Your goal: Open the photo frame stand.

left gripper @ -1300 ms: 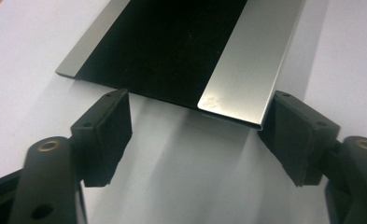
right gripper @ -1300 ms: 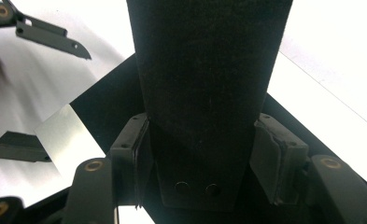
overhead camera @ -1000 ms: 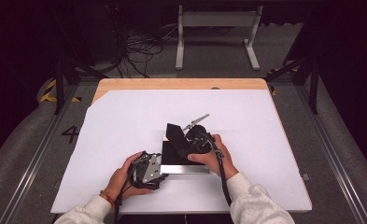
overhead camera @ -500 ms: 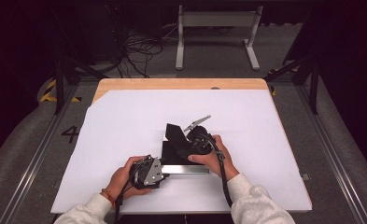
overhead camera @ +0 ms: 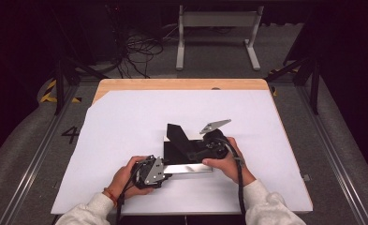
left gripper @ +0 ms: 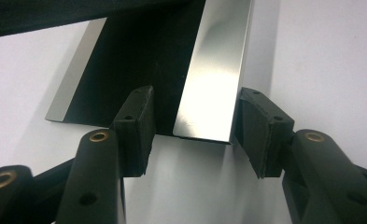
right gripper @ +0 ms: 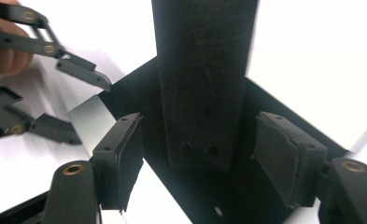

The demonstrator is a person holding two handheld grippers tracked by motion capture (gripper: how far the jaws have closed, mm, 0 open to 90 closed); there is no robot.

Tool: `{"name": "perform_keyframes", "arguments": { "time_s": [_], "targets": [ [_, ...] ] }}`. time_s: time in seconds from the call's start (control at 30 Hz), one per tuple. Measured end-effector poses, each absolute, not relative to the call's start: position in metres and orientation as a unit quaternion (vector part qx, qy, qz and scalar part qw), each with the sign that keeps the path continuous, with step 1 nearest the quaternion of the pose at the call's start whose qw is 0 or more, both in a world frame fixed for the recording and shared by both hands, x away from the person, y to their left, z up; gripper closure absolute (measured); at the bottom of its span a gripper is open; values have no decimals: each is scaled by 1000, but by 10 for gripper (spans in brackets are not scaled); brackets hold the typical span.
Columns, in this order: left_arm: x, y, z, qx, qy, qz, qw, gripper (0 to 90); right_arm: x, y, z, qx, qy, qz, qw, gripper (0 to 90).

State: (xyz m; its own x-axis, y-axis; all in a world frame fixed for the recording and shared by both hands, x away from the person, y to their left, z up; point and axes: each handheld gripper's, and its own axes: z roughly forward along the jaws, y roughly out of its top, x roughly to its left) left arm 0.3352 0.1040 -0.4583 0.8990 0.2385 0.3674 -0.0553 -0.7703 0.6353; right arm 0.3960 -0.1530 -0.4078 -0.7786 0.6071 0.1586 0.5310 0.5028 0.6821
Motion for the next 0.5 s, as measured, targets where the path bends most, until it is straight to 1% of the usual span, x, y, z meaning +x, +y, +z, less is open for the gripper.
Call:
{"name": "perform_keyframes", "arguments": {
  "time_s": [0.13, 0.23, 0.3, 0.4, 0.43, 0.5],
  "targets": [
    [336, 105, -458, 915, 49, 218, 337, 494, 377, -179, -406, 306, 856, 405, 95, 349],
    [336, 104, -458, 917, 48, 218, 332, 494, 364, -194, -413, 288, 865, 389, 132, 351],
    [335, 103, -459, 918, 48, 220, 328, 493, 357, -202, -416, 283, 869, 384, 135, 348],
    [336, 105, -458, 917, 46, 218, 331, 493, 350, -211, -421, 274, 871, 387, 123, 379],
    [336, 105, -458, 917, 45, 218, 330, 493, 348, -213, -424, 276, 875, 377, 127, 403],
    [336, 105, -459, 917, 43, 219, 332, 493, 346, -214, -430, 273, 881, 369, 116, 448]
  ]
}}
